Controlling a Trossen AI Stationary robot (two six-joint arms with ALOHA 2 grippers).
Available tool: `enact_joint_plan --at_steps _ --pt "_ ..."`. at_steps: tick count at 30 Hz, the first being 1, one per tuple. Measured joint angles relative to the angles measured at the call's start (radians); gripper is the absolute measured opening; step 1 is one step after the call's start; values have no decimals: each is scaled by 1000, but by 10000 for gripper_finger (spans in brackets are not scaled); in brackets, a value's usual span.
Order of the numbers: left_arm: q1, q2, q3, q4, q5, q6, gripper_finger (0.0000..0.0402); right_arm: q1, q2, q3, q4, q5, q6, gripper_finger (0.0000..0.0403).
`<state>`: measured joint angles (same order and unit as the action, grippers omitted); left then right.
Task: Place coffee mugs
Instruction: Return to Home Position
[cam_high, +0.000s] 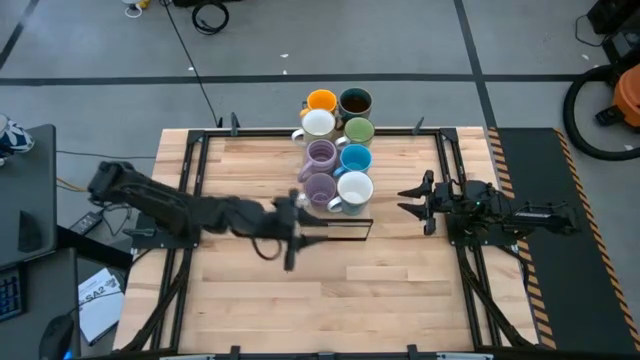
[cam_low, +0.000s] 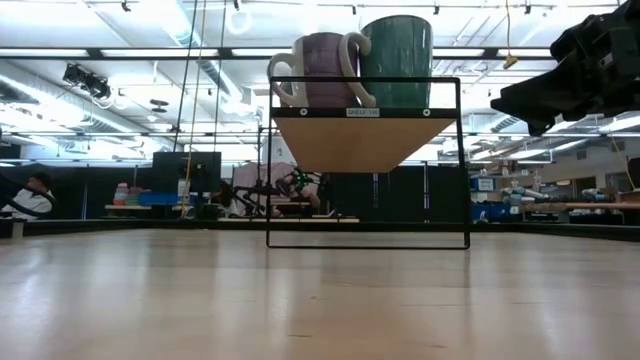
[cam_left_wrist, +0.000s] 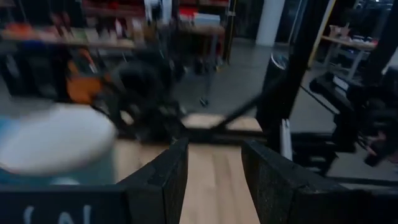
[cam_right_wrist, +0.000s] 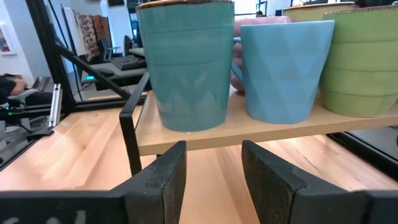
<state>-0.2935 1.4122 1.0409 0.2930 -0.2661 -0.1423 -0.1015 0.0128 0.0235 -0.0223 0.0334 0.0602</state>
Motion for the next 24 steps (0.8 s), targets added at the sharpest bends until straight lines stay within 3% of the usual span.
enact_joint_plan --at_steps 6,14,24 --pt "38 -215 1 -158 0 148 157 0 0 0 0 0 0 160" --pt "41 -483 1 -477 -3 154 157 0 0 0 0 0 1 160" --pt "36 -682 1 -747 -77 163 157 0 0 0 0 0 0 160"
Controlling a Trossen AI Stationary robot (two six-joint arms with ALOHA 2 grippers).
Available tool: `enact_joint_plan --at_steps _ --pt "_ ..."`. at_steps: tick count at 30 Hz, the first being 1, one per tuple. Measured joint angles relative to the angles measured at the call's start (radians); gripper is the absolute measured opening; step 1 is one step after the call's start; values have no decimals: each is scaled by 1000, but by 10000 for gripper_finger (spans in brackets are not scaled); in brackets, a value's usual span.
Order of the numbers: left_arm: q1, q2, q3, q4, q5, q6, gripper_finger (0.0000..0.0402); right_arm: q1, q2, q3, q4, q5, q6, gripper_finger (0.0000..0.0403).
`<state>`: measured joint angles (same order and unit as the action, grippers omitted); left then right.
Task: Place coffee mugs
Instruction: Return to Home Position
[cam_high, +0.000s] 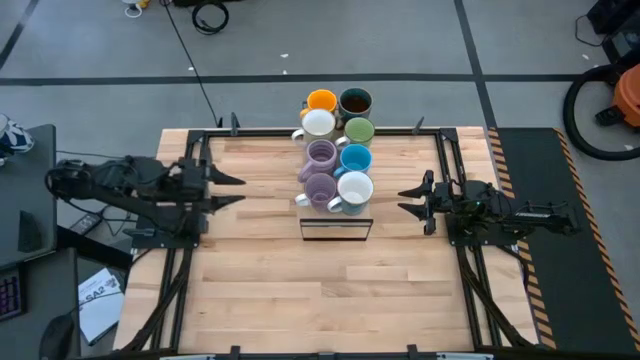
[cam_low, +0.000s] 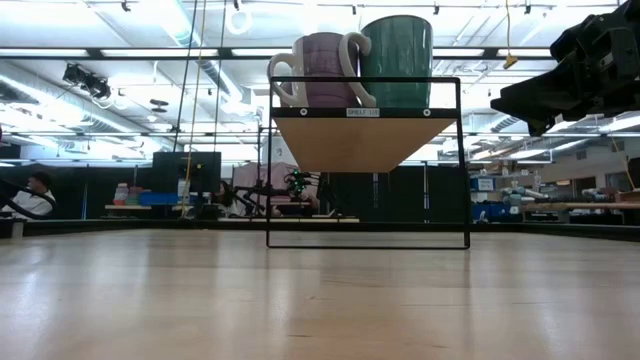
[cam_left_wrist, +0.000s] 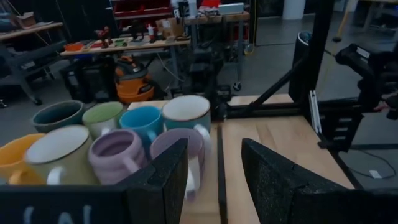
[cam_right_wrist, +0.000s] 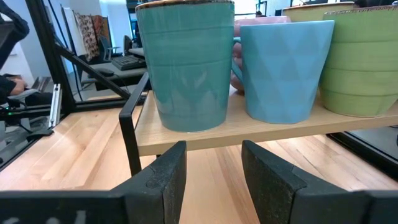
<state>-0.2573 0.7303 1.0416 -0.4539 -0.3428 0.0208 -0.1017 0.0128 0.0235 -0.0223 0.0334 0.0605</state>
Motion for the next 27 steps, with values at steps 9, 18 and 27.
enact_joint_plan --at_steps 9,18,27 --pt "0 -162 -101 -54 -2 -8 157 0 0 0 0 0 -5 160" --pt "0 -410 -361 -8 -5 -51 157 0 0 0 0 0 -11 160" --pt "0 -621 -556 16 -5 -61 157 0 0 0 0 0 -11 160"
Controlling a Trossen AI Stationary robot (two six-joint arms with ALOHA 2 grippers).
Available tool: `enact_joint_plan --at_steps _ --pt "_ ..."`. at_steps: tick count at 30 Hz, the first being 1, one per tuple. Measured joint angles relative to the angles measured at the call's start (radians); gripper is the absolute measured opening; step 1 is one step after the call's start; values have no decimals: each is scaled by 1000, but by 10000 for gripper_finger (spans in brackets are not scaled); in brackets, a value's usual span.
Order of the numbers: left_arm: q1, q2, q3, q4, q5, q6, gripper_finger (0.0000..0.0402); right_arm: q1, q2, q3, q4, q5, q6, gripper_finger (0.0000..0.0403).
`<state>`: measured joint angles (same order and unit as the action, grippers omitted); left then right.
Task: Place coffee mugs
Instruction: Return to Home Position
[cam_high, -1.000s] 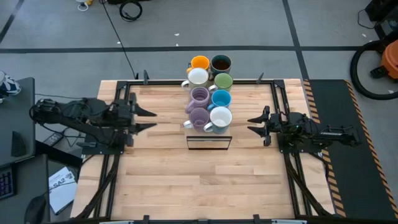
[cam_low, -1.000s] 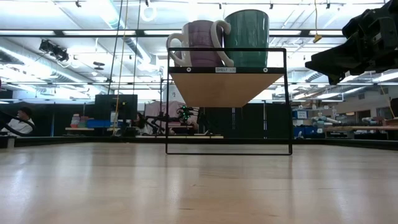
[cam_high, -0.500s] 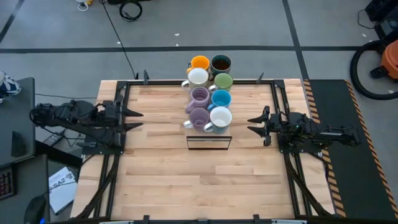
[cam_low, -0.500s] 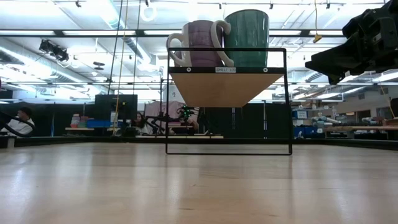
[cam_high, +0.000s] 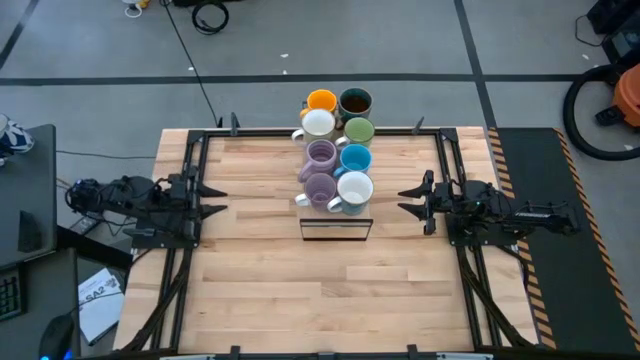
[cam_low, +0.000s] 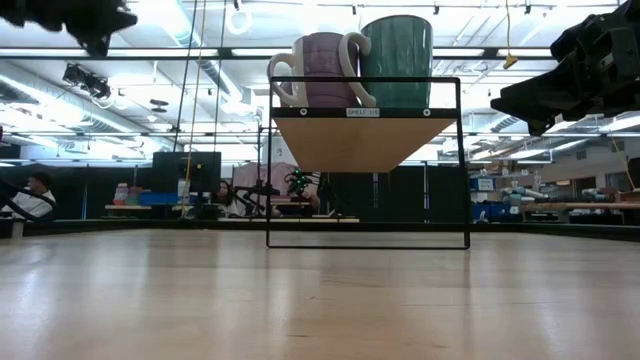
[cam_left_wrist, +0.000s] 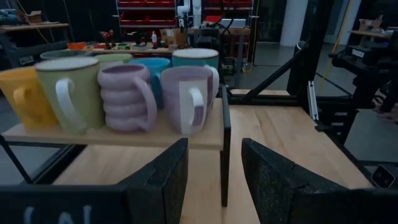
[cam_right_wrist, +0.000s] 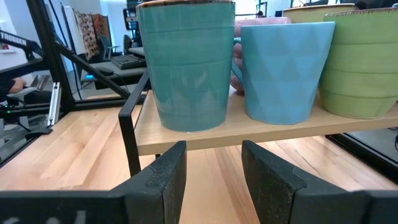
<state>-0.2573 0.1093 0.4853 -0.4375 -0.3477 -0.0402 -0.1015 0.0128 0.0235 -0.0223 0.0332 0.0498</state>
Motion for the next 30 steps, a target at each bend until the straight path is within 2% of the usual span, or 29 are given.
enact_joint_plan --at_steps 5,8,21,30 --pt "0 -108 -110 22 0 0 157 0 0 0 0 0 0 160" --pt "0 -105 -148 27 0 0 157 0 0 0 0 0 0 160" --pt "1 -105 -336 279 3 16 157 0 0 0 6 -7 0 160" --pt "2 -105 -411 425 11 85 157 0 0 0 6 -7 0 160"
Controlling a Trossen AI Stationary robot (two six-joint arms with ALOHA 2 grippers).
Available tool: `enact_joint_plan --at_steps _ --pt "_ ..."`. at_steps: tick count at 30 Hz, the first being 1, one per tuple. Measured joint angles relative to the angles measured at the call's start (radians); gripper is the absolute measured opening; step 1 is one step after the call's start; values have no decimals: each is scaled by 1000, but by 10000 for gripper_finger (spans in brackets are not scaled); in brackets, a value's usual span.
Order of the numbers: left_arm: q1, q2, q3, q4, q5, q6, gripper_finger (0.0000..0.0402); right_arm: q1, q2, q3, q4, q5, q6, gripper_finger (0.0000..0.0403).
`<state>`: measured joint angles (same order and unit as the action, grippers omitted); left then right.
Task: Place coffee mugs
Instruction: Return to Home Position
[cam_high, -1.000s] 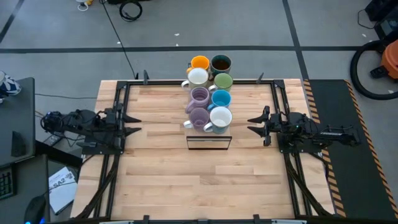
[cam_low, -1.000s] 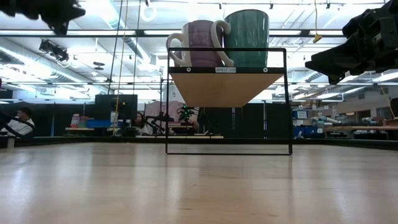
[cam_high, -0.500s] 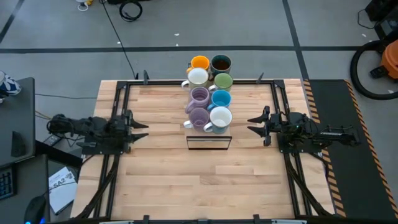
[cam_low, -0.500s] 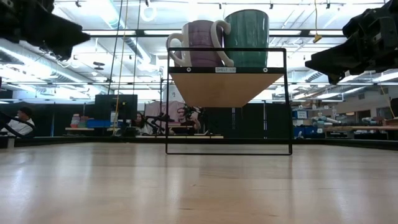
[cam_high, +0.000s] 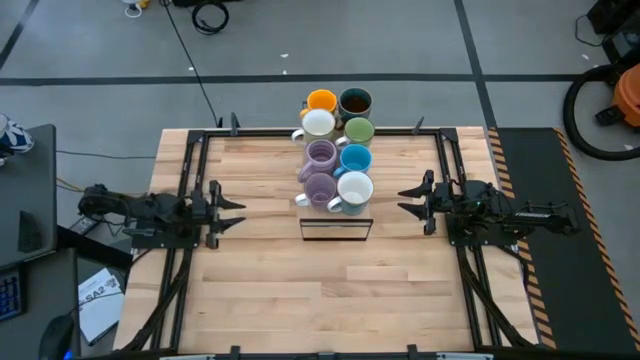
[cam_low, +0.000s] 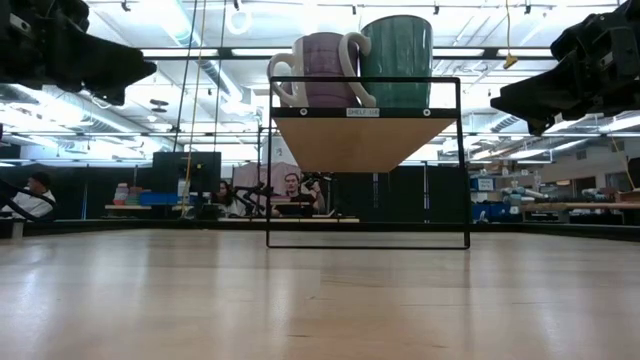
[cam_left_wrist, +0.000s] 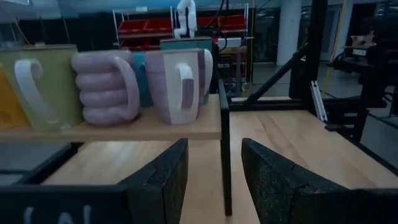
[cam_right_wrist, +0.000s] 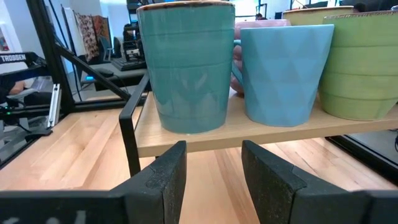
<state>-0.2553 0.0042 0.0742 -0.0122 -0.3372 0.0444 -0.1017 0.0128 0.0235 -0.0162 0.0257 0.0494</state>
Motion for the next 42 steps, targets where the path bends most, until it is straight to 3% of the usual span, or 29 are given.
enact_joint_plan --at_steps 10,17,25,42 --pt "48 0 -66 105 1 53 157 0 0 0 0 0 0 160" --pt "110 2 -66 94 90 46 157 0 0 0 0 0 0 160" --pt "176 2 -66 86 99 45 157 0 0 0 0 0 0 160" --pt "180 2 -66 78 100 45 157 0 0 0 0 0 0 160"
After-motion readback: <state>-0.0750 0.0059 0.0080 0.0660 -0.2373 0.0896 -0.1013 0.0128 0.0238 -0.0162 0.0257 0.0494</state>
